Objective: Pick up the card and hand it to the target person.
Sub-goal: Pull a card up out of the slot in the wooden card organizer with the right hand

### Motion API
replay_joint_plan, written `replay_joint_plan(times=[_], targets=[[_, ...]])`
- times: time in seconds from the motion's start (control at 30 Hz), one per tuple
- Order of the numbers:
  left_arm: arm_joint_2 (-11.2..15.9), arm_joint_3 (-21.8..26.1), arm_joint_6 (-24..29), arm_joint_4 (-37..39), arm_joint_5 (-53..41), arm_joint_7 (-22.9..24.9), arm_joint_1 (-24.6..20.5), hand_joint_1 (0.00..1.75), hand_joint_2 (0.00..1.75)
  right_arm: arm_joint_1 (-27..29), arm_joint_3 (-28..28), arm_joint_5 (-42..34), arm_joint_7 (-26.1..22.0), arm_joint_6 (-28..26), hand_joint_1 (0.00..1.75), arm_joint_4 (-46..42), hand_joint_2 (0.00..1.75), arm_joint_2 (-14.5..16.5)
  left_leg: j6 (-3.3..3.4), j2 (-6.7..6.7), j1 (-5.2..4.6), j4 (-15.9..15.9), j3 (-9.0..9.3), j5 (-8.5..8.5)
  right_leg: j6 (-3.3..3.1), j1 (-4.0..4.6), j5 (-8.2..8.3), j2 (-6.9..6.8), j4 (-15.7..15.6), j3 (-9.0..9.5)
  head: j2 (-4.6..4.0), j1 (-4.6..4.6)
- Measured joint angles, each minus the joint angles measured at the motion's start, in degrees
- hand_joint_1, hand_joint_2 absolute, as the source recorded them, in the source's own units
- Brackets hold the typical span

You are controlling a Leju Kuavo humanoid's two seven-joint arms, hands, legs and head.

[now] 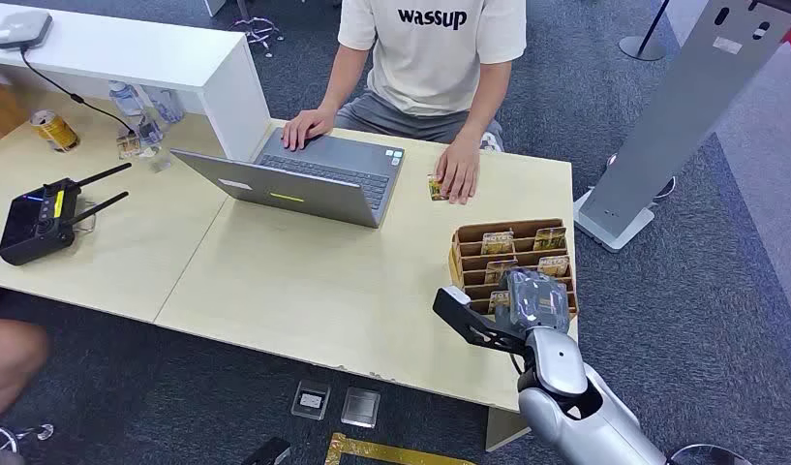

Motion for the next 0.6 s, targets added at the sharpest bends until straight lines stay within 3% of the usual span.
replay_joint_plan(times=[0.6], targets=[[-0.21,0.25,0.0,-0.07,0.33,0.17,0.05,0.0,0.0,-0.71,-0.12,-0.93,-0.52,-0.88,0.85,1.69,1.75,0.03,-0.01,0.07,-0.01,-0.05,0.02,0.02,-0.01,-0.01,0.03,0.03,-0.03,-0.01,0.0,0.0]])
